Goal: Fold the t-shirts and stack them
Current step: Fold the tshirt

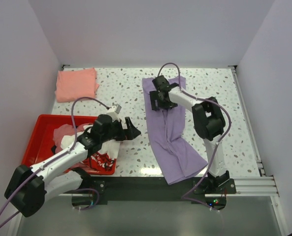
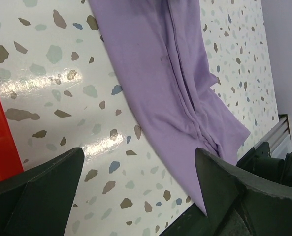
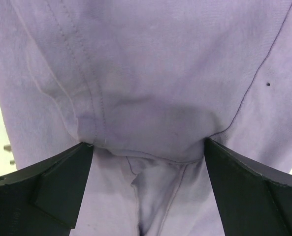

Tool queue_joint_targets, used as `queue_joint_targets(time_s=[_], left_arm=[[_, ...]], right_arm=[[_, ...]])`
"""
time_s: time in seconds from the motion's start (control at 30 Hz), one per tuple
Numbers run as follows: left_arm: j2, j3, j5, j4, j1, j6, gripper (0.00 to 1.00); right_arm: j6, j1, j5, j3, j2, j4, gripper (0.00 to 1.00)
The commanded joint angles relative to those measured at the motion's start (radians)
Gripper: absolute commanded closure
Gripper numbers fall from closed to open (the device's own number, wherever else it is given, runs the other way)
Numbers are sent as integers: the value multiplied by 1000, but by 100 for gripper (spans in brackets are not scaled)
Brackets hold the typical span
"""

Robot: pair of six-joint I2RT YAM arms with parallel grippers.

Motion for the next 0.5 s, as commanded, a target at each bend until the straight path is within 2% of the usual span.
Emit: queue_joint_targets(time_s=[0.0, 0.13, 0.33, 0.47], left_arm=[[8, 4, 19, 31, -4, -3, 0], [37, 24, 37, 38, -6, 19, 0], [97, 59, 55, 49, -6, 37, 0], [149, 95, 62, 42, -6, 60, 0]], right_arm=[[48, -41, 42, 39, 83, 0, 1], [75, -67, 42, 93, 144, -4, 1], [143, -81, 45, 272, 278, -53, 1], [271, -91, 53, 414, 350, -98, 1]])
